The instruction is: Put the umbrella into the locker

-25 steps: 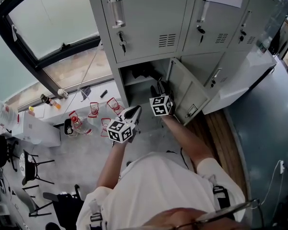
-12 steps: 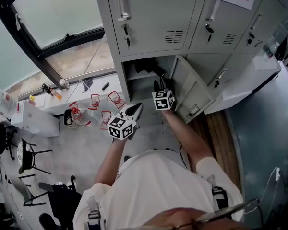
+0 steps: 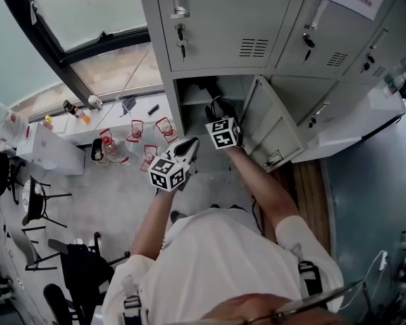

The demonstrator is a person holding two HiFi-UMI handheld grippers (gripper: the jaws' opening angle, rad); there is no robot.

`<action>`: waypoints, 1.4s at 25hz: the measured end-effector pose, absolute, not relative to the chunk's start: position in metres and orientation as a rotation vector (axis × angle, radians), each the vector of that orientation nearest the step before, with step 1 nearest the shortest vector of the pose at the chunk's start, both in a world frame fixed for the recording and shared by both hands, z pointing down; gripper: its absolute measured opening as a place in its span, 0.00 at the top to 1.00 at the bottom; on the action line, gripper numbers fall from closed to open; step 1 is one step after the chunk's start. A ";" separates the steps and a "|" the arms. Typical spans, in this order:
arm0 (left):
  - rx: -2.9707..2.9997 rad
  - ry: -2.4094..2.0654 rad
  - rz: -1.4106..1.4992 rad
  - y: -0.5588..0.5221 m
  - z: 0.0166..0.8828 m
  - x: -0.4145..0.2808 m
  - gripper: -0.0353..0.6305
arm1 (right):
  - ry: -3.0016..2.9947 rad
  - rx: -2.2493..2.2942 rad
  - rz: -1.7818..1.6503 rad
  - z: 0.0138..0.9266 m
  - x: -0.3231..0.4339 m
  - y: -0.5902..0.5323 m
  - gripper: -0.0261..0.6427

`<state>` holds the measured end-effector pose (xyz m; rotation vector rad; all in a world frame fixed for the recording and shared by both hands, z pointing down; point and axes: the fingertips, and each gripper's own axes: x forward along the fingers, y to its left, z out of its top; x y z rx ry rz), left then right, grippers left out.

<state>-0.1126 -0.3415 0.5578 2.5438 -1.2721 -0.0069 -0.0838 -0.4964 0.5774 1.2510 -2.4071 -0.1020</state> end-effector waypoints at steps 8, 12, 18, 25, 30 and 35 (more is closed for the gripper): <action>2.493 -1.375 -0.007 -0.349 0.560 -0.123 0.94 | -2.455 1.144 -0.063 0.580 -0.096 -0.495 0.72; 2.476 -1.394 0.003 -0.345 0.562 -0.127 0.94 | -2.474 1.144 -0.044 0.585 -0.095 -0.490 0.72; 2.487 -1.379 0.026 -0.332 0.563 -0.134 0.94 | -2.524 1.193 0.007 0.579 -0.094 -0.476 0.72; 2.528 -1.318 0.026 -0.305 0.552 -0.146 0.94 | -2.490 1.282 0.044 0.568 -0.093 -0.448 0.72; 2.564 -1.273 0.009 -0.281 0.543 -0.153 0.94 | -2.468 1.322 0.040 0.556 -0.094 -0.419 0.72; 2.576 -1.229 -0.013 -0.246 0.544 -0.154 0.94 | -2.431 1.340 0.037 0.558 -0.090 -0.378 0.72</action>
